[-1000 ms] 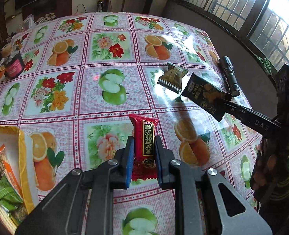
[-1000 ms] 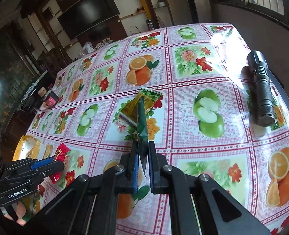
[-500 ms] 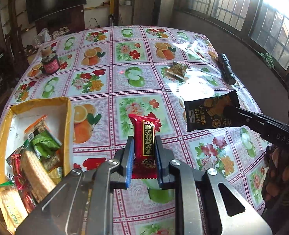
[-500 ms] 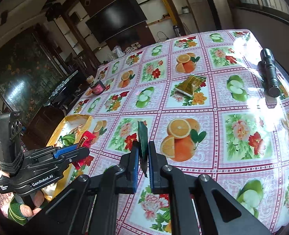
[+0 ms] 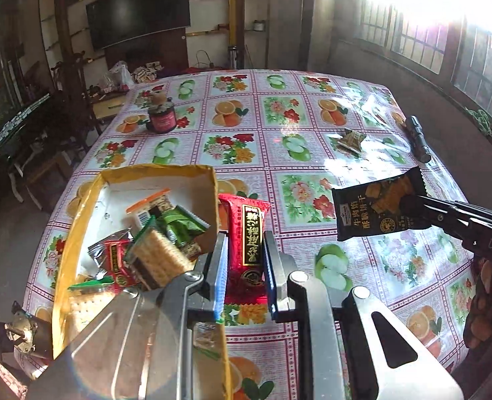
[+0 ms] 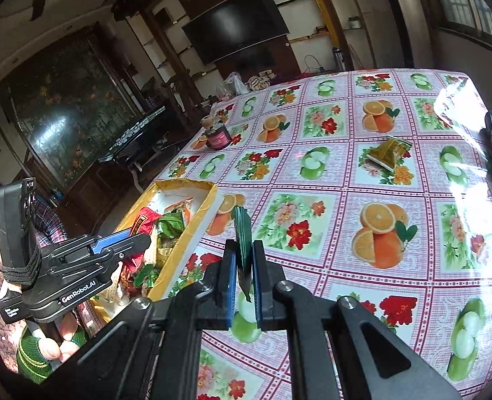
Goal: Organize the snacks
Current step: 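Carry the red candy bar and dark green packet over the yellow tray, then open both tools to drop the packets into the tray, then withdraw both tools back from the filled yellow tray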
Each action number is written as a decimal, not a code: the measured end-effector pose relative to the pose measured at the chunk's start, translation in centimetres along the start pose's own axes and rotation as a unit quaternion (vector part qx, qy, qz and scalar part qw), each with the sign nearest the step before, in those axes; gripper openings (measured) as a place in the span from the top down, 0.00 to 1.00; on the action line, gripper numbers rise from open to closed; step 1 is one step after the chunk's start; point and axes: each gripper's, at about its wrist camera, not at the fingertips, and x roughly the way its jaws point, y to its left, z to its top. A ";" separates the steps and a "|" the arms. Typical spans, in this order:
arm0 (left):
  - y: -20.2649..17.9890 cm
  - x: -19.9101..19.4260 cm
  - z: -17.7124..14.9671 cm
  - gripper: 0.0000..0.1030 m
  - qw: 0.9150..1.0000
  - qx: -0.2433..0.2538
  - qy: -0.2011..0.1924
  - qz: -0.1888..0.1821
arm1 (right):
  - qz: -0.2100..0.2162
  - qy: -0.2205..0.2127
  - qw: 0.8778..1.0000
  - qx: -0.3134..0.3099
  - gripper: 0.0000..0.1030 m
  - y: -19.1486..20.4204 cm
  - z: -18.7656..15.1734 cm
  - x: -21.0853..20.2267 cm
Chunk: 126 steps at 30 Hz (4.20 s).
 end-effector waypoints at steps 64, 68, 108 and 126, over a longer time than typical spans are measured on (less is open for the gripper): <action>12.7 2.9 -3.1 0.74 0.990 -0.105 0.039 0.086 | 0.083 0.075 0.993 0.024 0.83 7.7 2.3 16.4; 12.8 3.0 -3.3 0.62 0.990 -0.107 0.042 0.087 | 0.070 0.077 0.994 0.022 0.67 7.4 2.2 16.4; 9.4 -4.3 -5.0 0.00 0.978 -0.098 -0.053 0.174 | 0.012 0.050 0.968 -0.246 0.40 10.8 -1.1 8.0; 7.7 -6.6 -9.9 0.00 0.984 -0.089 -0.021 0.156 | 0.051 0.150 0.887 -0.434 0.38 13.3 -6.3 8.8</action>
